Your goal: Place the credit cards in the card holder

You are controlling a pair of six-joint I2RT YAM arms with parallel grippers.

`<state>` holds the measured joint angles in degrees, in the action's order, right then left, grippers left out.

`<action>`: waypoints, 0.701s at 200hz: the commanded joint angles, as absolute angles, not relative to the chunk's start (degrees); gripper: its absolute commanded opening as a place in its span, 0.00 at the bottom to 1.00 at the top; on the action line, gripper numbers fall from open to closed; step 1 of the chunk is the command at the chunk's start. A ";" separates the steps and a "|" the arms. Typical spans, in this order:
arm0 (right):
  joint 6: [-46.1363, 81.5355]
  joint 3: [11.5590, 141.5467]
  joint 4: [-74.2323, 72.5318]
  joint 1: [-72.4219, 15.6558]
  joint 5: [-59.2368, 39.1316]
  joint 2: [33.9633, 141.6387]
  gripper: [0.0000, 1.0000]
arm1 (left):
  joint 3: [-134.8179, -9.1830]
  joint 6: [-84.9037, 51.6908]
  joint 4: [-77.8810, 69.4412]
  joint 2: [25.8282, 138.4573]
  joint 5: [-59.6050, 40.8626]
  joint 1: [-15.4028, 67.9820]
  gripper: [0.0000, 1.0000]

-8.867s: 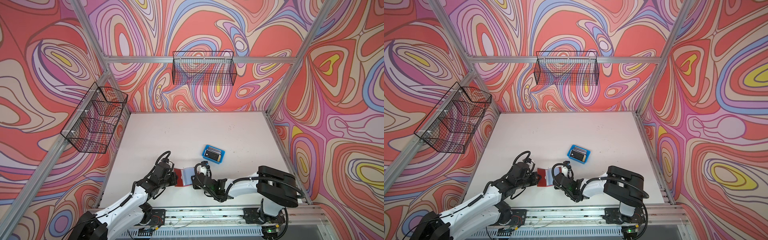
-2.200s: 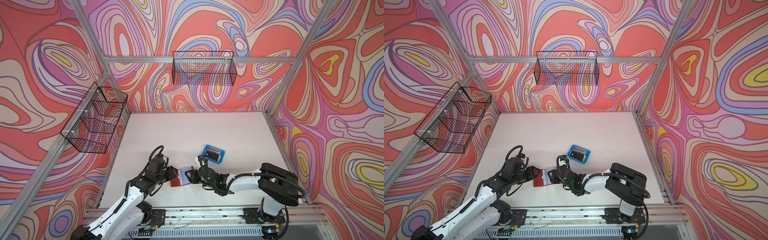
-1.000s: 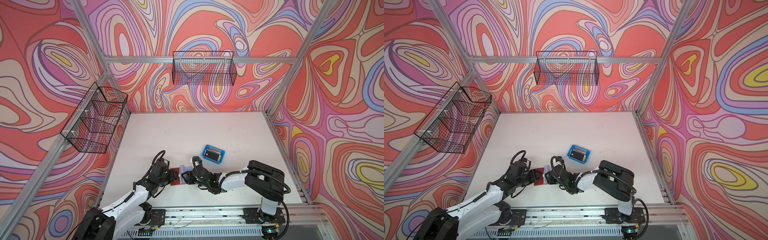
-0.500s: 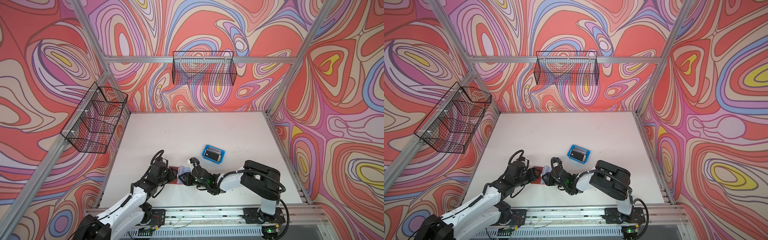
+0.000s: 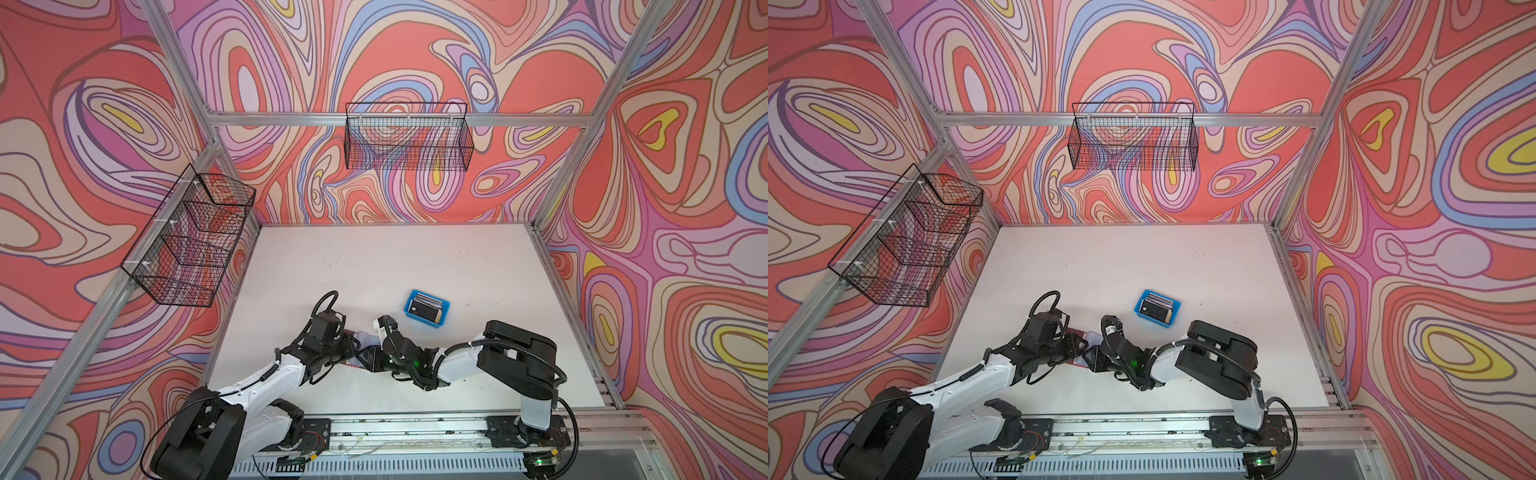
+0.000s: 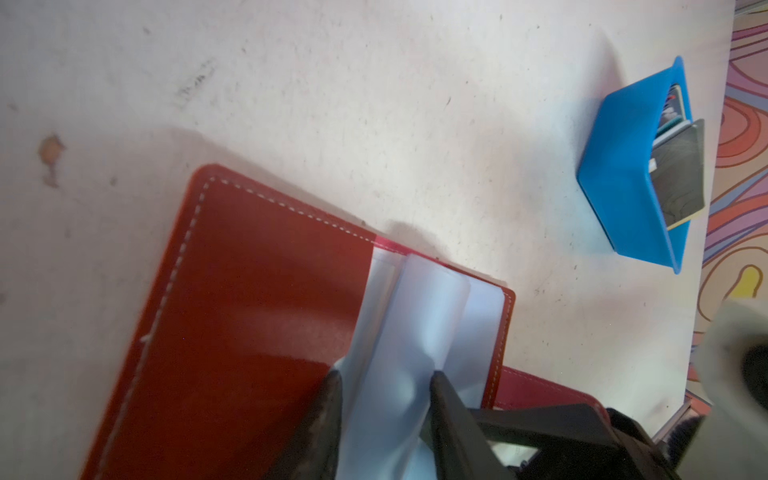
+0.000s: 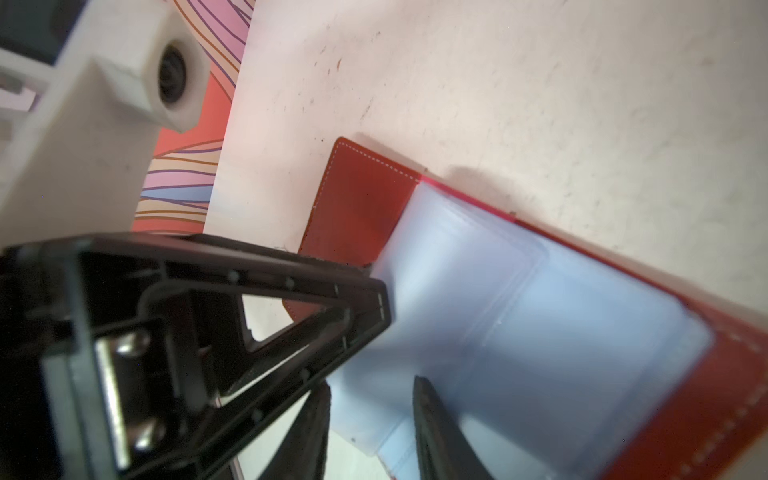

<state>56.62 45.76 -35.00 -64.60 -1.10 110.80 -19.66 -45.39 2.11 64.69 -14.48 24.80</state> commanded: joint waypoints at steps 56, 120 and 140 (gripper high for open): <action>56.81 43.36 -35.63 -64.91 1.21 107.87 0.37 | -20.26 -44.99 5.22 66.15 -9.28 24.44 0.17; 59.02 41.97 -34.12 -64.87 3.18 107.03 0.39 | -20.01 -45.00 4.10 66.72 -10.27 24.04 0.18; 58.70 43.35 -33.95 -64.86 2.21 108.31 0.39 | -19.83 -45.02 3.68 67.08 -10.54 24.08 0.18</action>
<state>58.08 42.28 -34.74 -64.60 2.09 107.79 -19.73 -45.19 2.52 65.91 -10.94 24.62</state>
